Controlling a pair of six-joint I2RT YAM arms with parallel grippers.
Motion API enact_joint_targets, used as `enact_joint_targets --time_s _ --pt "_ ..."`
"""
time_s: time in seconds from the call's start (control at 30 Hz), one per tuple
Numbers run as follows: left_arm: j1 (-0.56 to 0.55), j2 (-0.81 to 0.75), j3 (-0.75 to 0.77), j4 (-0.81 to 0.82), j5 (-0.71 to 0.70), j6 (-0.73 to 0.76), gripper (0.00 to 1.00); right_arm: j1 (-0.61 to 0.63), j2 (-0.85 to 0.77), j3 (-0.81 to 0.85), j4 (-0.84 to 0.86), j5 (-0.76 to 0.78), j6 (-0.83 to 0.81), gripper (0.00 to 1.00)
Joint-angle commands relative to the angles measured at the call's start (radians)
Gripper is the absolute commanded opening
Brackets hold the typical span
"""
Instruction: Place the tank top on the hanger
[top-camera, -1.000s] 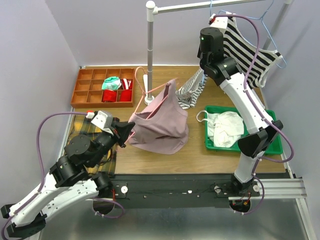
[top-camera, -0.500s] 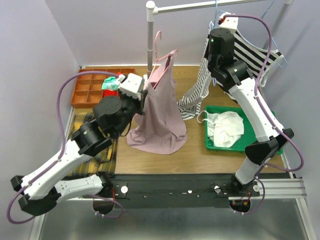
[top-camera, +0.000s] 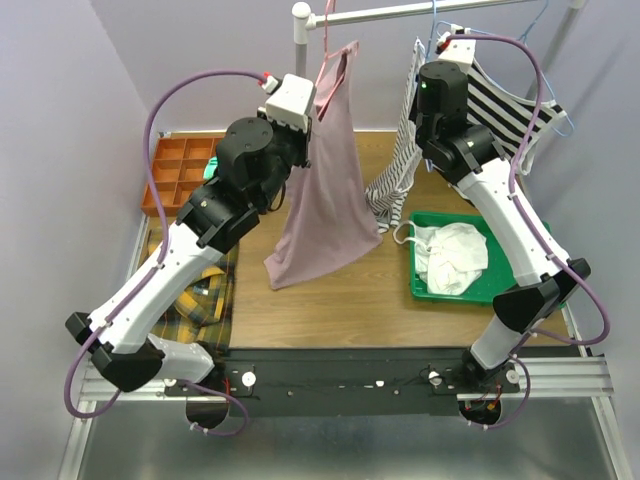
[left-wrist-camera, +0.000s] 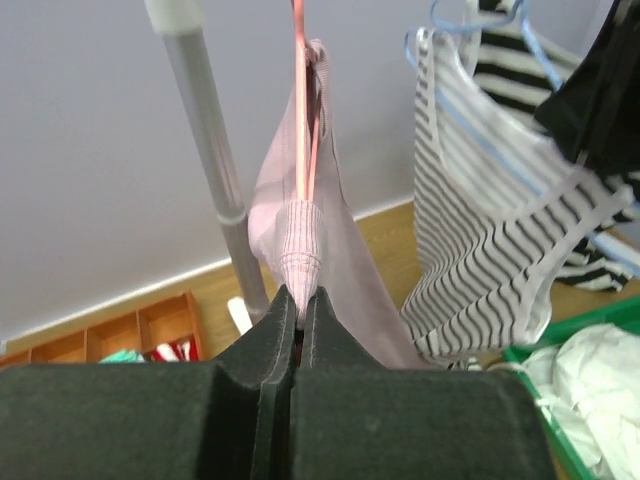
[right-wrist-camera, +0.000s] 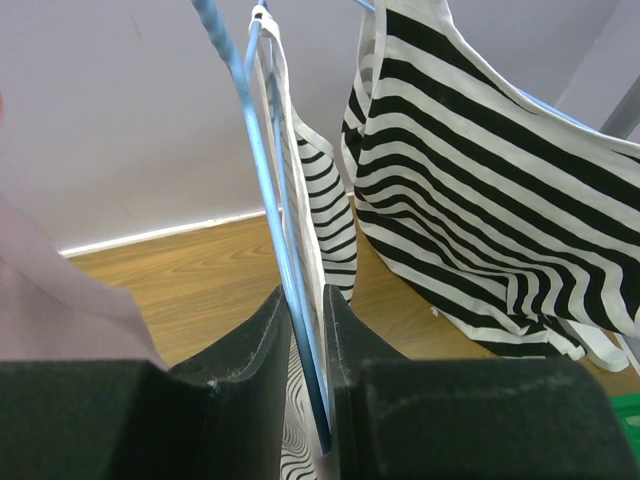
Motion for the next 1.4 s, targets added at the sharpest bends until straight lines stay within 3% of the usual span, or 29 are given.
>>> enact_joint_targets --time_s 0.0,0.2,0.43,0.6,1.1,1.37 --pt "0.017 0.048 0.144 0.054 0.047 0.056 0.00 -0.006 -0.035 -0.011 0.013 -0.006 0.008 0.27" --pt "0.027 0.053 0.175 0.026 0.050 0.065 0.00 -0.006 -0.046 -0.025 0.014 -0.012 0.016 0.27" --pt "0.028 -0.065 -0.075 0.083 0.033 0.008 0.00 -0.005 -0.055 -0.041 0.016 -0.004 0.014 0.27" --pt "0.048 -0.136 -0.160 0.103 0.027 0.010 0.00 -0.006 -0.067 -0.044 0.016 0.022 0.000 0.27" --pt "0.056 0.037 0.024 0.176 0.101 0.021 0.00 -0.005 -0.090 -0.068 -0.010 0.014 0.014 0.27" --pt "0.057 0.154 0.070 0.225 0.015 -0.018 0.00 -0.005 -0.109 -0.080 -0.024 -0.038 0.045 0.27"
